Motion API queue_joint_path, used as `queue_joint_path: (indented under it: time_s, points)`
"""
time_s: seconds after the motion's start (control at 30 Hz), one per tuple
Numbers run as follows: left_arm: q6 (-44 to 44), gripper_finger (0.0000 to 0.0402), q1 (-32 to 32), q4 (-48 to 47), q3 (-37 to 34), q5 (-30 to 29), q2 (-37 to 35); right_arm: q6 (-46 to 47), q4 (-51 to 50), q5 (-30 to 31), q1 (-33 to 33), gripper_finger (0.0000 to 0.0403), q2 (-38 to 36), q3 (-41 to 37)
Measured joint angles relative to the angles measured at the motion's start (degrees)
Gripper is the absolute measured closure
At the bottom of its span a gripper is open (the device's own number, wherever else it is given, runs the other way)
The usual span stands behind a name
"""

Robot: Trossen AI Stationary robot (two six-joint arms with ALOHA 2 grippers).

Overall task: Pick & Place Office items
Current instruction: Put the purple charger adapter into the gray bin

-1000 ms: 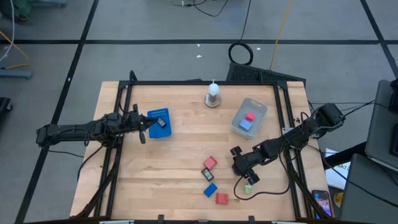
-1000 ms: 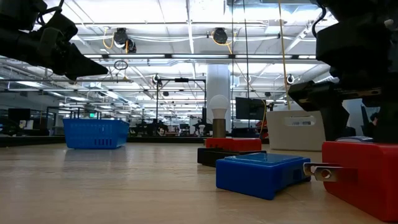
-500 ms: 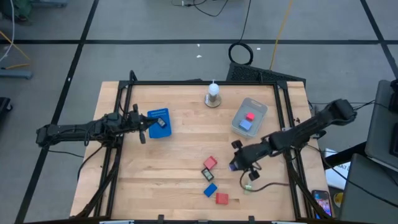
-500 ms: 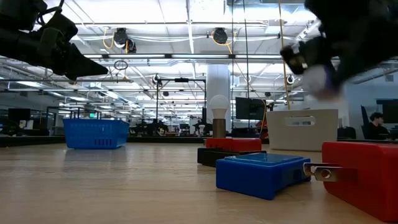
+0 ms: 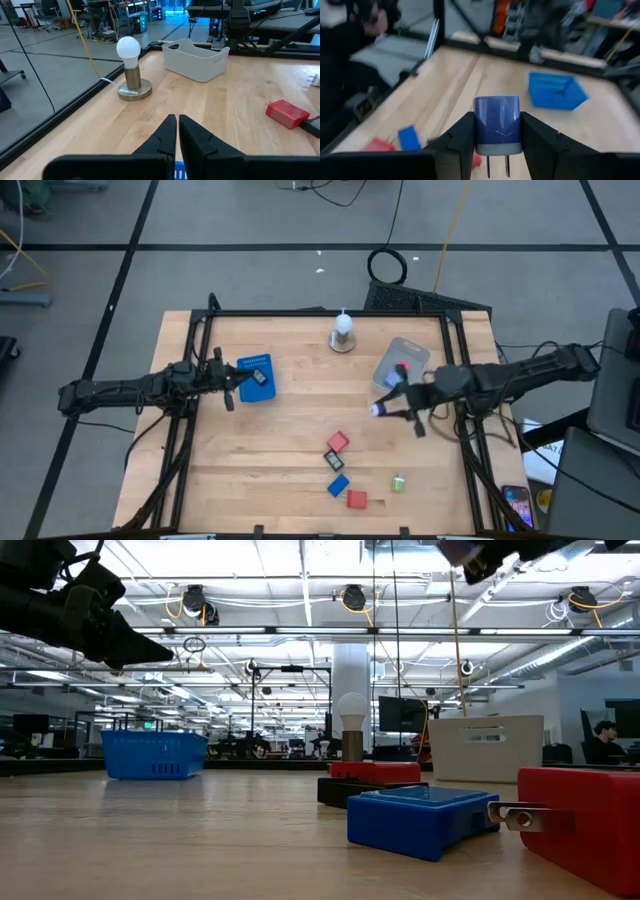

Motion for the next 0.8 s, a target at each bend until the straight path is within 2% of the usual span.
queue_joint_path:
  time_s: [0.1, 0.23, 0.57, 0.8]
  points:
    - [-0.1, 0.0378, 0.0, 0.0, 0.0, 0.0, 0.0, 1.4, -0.8, 1.2, -2.3, 0.0285, -4.9, 0.0]
    - [0.0, 0.0378, 0.0, 0.0, 0.0, 0.0, 0.0, 2.7, -0.9, 6.4, -4.3, 0.0285, -11.9, -2.2]
    - [0.0, 0.0378, 0.0, 0.0, 0.0, 0.0, 0.0, 5.9, -0.3, 7.8, -9.5, 0.0285, -33.2, -12.6]
    - [-0.1, 0.0378, 0.0, 0.0, 0.0, 0.0, 0.0, 6.5, 3.3, 12.0, -10.2, 0.0285, -45.9, -22.5]
